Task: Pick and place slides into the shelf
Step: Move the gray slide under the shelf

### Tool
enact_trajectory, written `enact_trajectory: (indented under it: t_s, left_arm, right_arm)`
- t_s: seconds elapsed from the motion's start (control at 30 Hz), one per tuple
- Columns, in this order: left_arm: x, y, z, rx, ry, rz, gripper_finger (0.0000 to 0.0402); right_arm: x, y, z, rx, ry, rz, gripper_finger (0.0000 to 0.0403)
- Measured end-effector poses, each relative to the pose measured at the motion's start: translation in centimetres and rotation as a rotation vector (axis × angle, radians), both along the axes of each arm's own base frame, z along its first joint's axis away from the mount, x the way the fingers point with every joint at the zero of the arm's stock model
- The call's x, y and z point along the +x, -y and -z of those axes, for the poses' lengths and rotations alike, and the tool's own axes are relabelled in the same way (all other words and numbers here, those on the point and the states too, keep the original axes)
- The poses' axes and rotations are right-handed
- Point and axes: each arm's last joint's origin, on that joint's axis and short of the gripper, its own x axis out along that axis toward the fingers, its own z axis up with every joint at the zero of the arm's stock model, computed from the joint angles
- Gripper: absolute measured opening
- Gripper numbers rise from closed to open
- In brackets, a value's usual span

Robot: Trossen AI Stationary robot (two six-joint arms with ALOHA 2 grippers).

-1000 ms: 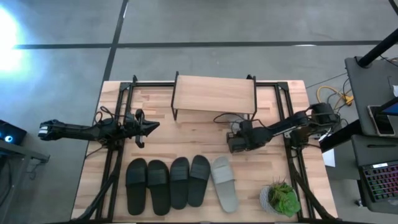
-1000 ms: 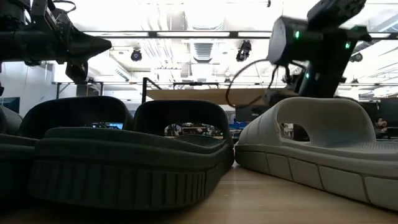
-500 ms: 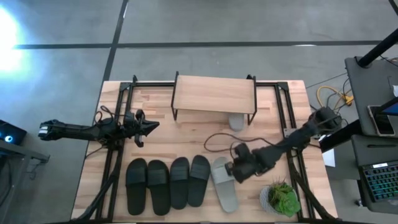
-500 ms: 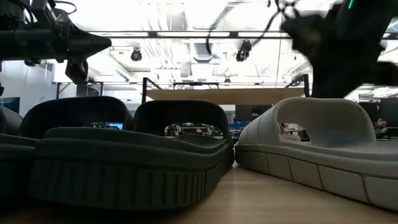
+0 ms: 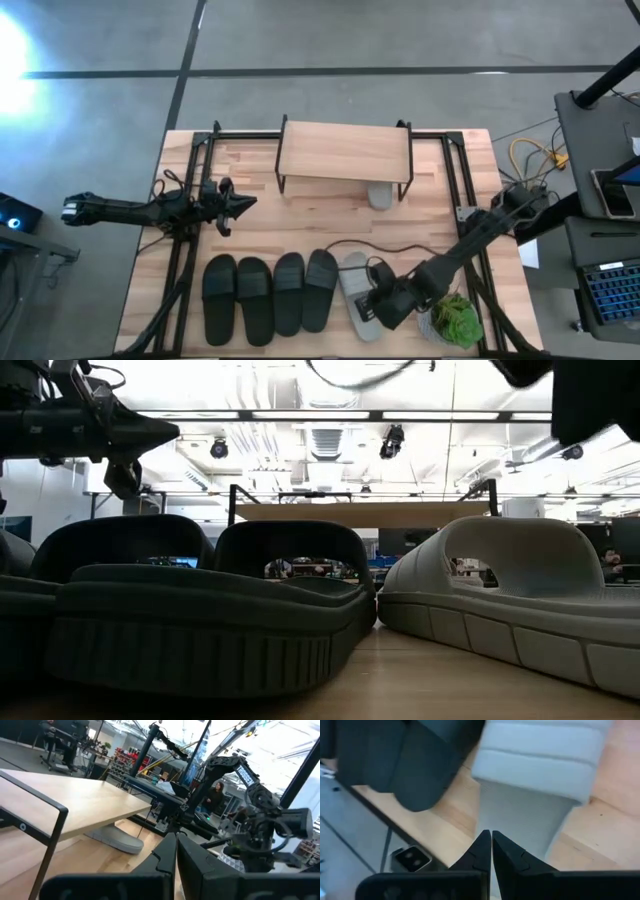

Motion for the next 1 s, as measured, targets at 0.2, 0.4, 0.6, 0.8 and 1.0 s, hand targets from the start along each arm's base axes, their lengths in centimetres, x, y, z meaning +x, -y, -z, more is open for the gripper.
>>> enact_trajectory:
  t_s: [0.2,0.4,0.6,0.8,1.0]
  left_arm:
    - [0.1,0.3,0.0,0.012,-0.002,0.112,0.0]
    - [0.1,0.3,0.0,0.012,-0.002,0.115,0.0]
    - [0.0,0.3,-0.5,0.012,0.048,0.115,0.0]
    - [-0.1,0.3,-0.9,0.014,0.095,0.114,0.0]
    - [-0.1,0.3,-0.8,0.014,0.082,0.117,0.0]
  right_arm:
    - [1.2,-1.6,1.0,-0.01,-0.014,-0.012,0.0009]
    - [2.1,-2.1,0.7,-0.025,-0.005,-0.038,0.0009]
    - [2.3,-2.2,0.3,-0.015,0.047,0.015,0.0009]
    - [2.3,-3.1,0.1,0.104,0.011,-0.135,0.0009]
    - [1.9,-4.3,0.2,0.211,-0.011,-0.144,0.0057]
